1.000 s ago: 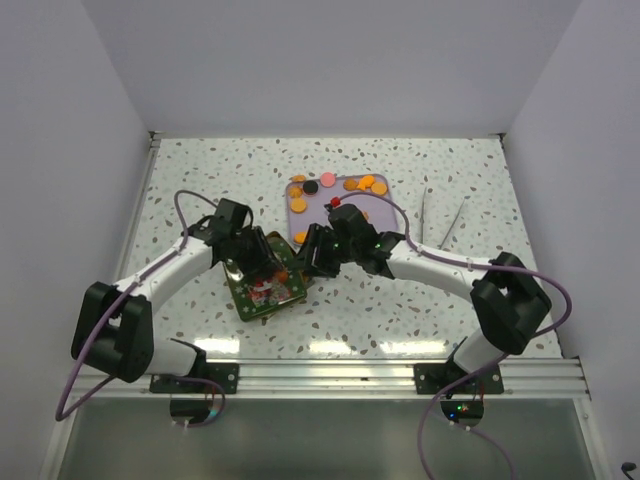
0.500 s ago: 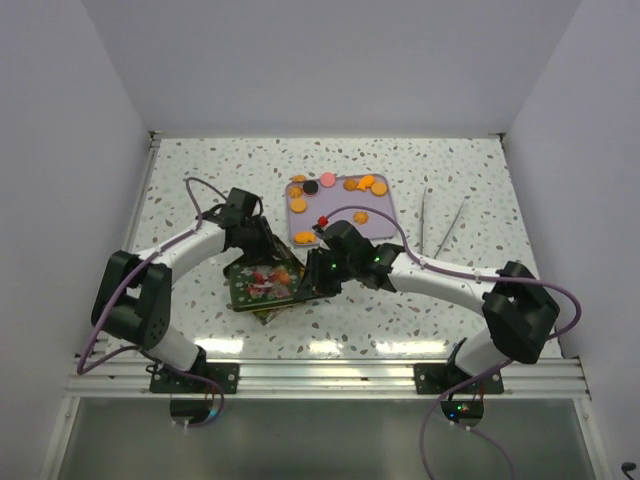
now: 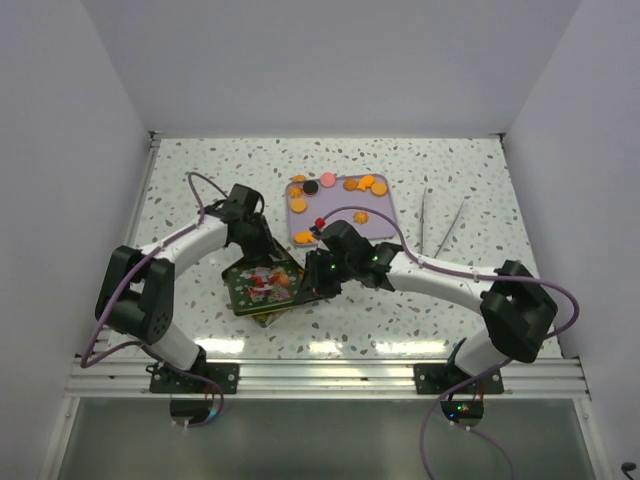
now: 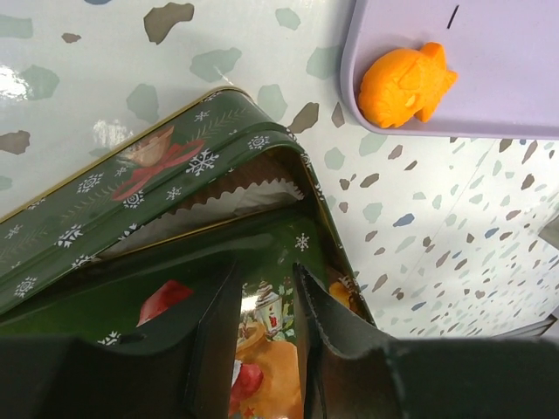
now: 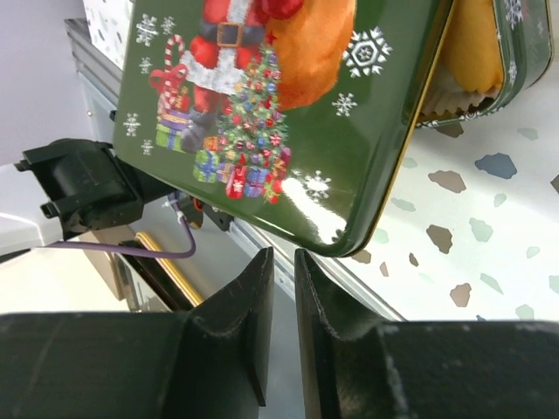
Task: Pack the cookies
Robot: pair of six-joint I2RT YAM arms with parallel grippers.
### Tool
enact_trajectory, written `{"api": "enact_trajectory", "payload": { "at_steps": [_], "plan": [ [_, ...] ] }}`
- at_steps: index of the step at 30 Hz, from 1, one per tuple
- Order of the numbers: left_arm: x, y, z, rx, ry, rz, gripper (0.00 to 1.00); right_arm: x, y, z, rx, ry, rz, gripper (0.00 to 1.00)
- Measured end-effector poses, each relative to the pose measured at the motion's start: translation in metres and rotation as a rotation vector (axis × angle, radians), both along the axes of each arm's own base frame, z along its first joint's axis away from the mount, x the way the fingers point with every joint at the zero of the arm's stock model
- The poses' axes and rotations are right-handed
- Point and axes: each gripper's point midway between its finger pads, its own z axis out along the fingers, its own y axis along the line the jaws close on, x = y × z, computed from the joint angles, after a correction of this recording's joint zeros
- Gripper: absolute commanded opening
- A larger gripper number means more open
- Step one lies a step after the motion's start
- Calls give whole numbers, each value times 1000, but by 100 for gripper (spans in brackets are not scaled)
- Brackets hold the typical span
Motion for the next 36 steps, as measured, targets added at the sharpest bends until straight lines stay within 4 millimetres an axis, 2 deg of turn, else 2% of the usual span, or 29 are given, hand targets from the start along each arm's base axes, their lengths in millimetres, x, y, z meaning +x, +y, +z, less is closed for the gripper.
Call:
{"api": "enact_trajectory", "payload": {
  "at_steps": [3, 6, 8, 10, 17, 22, 25, 27, 29, 32, 36],
  "plan": [
    [2, 1, 3, 11, 0, -2, 34, 4, 4, 13, 15, -27, 5, 22],
    [6, 1, 6, 17, -7, 1, 34, 6, 16, 36, 50, -60, 25, 21],
    [8, 1, 8, 18, -9, 2, 35, 1, 24, 46, 75, -72, 52, 21],
    [9, 1, 11, 19, -9, 3, 40, -9, 30, 49, 85, -64, 85, 21],
    [20, -2, 35, 14, -44, 7, 44, -41, 42, 13, 28, 43, 183, 19],
    [23, 1, 65, 14, -109, 19, 46, -49, 44, -8, -13, 91, 200, 19],
    [13, 9, 80, 23, -142, 30, 47, -50, 47, -8, -7, 97, 193, 19],
    [2, 15, 82, 30, -155, 36, 47, -49, 49, -7, 1, 98, 187, 18],
    [-12, 22, 76, 44, -141, 40, 47, -47, 53, -4, 9, 96, 183, 18],
    [-40, 33, 52, 71, -79, 39, 46, -43, 59, -4, 19, 90, 180, 18],
    [-64, 42, 32, 94, -17, 42, 47, -41, 63, -9, 14, 93, 178, 17]
  ]
}}
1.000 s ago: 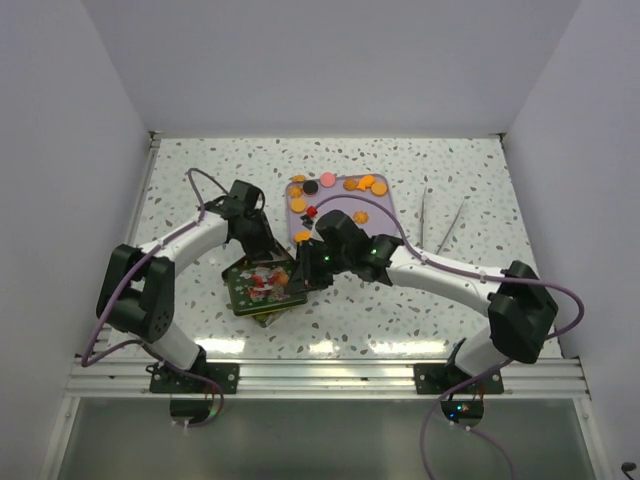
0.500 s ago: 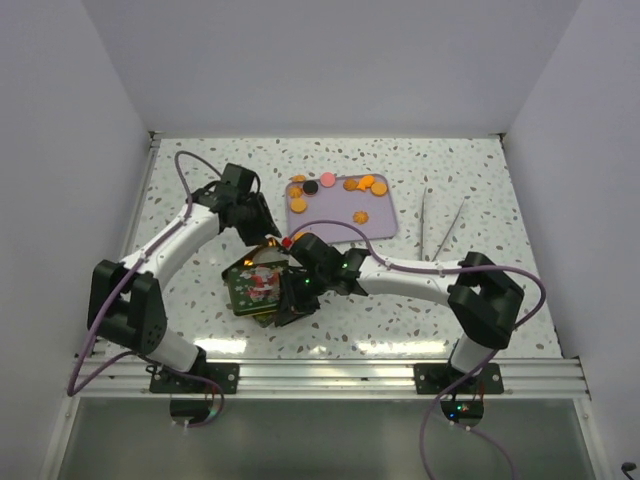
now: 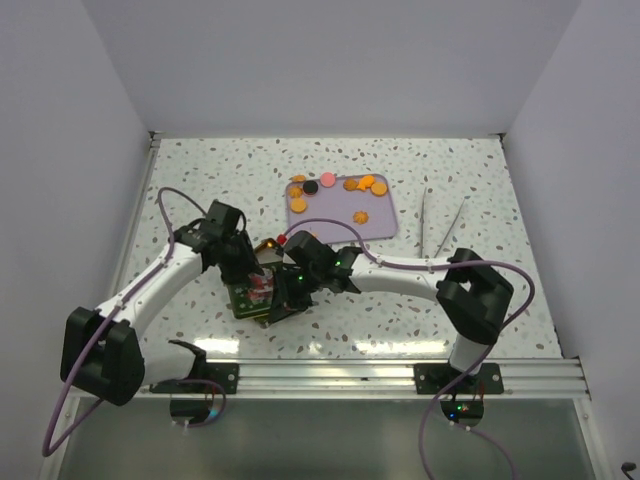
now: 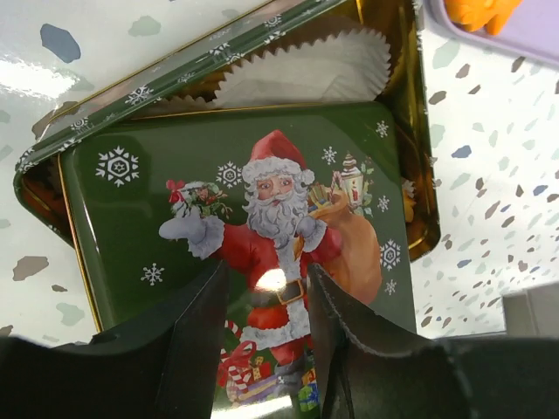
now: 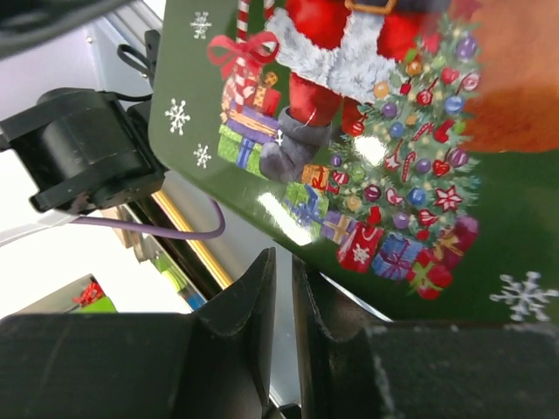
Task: Pack the cookies
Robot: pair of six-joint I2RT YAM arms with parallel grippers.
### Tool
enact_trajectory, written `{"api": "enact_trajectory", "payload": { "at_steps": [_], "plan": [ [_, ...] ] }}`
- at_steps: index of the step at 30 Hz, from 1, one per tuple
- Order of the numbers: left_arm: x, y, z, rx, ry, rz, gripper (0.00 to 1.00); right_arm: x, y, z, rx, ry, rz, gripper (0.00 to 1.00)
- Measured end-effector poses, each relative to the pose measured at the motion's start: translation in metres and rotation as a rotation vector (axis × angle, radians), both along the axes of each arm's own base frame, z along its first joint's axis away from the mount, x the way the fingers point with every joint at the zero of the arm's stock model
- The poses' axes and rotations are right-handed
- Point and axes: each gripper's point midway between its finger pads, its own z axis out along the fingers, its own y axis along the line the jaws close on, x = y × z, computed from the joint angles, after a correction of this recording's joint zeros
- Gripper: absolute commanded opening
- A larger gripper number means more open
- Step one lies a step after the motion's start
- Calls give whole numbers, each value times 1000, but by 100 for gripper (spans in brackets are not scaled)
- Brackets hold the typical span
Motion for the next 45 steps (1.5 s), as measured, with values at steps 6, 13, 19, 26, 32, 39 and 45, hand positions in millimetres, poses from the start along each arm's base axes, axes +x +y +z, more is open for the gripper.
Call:
{"api": "enact_trajectory", "payload": {
  "at_steps": [6, 13, 19, 26, 32, 39, 45],
  "plan": [
    [-5, 2, 5, -9, -29, 4, 47, 0, 2, -5, -12, 6, 4, 17],
    [-4, 2, 3, -16, -46, 4, 47, 0, 3, -6, -13, 2, 10, 16],
    [-5, 1, 2, -33, -71, 4, 46, -1, 4, -7, -15, 2, 11, 16],
    [-7, -2, 1, -62, -91, 11, 47, -4, 1, -15, -29, 15, 15, 16],
    [-10, -6, -2, -102, -115, 4, 47, -6, -3, -21, -47, 20, 11, 18],
    [-23, -14, -9, -155, -69, -20, 47, 3, -6, -32, -79, -3, -25, 19],
    [-25, -17, -9, -172, -56, -29, 48, 4, -7, -33, -86, -8, -32, 19]
  ]
}}
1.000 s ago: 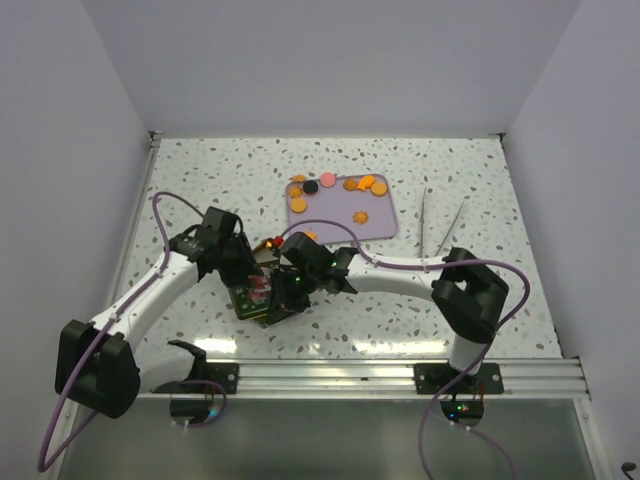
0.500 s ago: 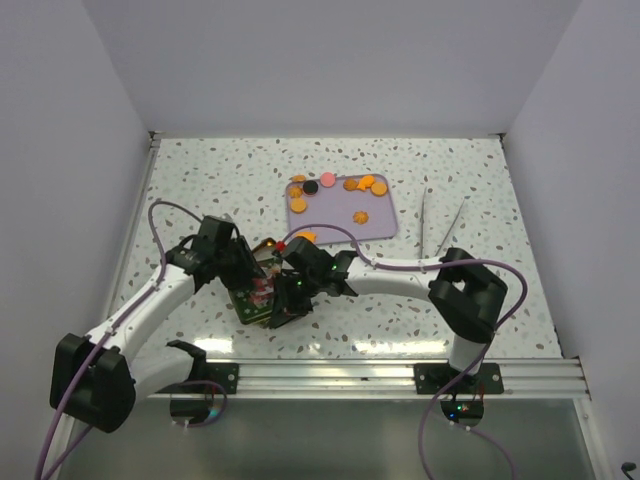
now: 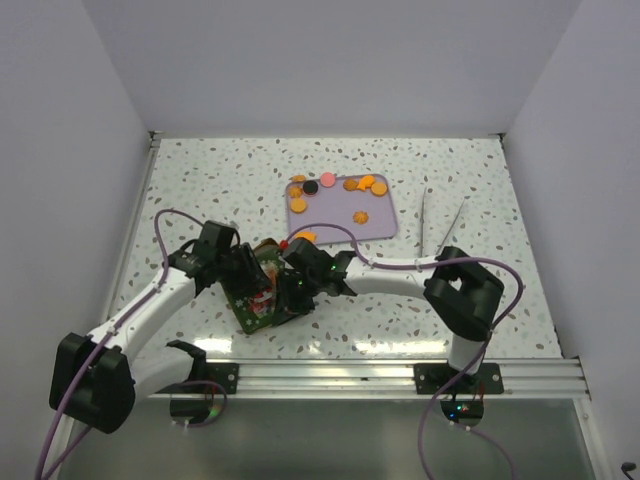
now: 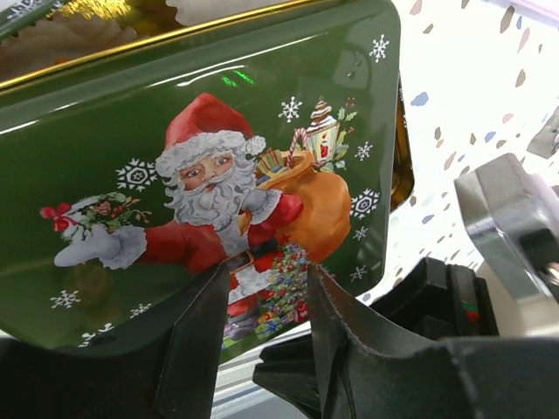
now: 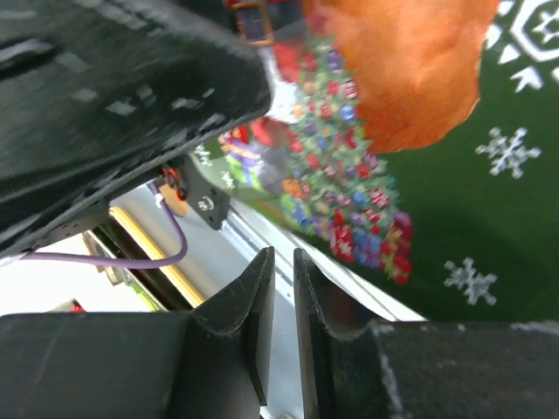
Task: Pack the cookies
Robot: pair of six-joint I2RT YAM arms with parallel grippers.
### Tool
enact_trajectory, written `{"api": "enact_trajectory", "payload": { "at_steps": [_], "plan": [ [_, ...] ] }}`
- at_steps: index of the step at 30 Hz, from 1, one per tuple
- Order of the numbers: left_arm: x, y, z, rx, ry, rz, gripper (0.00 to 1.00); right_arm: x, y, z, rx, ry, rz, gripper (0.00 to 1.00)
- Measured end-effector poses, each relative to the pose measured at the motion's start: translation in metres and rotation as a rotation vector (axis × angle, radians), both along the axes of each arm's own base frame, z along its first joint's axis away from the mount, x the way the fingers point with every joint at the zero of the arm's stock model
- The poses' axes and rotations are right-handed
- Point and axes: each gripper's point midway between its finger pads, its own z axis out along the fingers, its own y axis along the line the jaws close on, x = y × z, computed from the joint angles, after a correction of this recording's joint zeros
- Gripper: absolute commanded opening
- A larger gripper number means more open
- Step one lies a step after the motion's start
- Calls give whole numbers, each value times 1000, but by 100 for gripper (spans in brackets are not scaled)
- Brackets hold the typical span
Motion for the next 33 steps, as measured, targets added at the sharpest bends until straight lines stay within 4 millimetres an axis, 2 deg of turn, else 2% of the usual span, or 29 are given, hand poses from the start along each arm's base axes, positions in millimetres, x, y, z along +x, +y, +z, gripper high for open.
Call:
{"api": "enact_trajectory", "payload": {
  "at_steps": [5, 14, 27, 33],
  "plan": [
    [3, -4, 0, -6, 19, -8, 47, 2, -3, -11, -37, 16, -7, 19],
    [21, -7, 3, 18, 33, -8, 47, 38, -13, -6, -58, -14, -89, 20],
    [40, -14, 2, 29, 55, -12, 47, 59, -26, -6, -73, -20, -135, 19],
    [56, -22, 3, 14, 57, -20, 46, 73, -38, -1, -84, -53, -171, 19]
  ]
}}
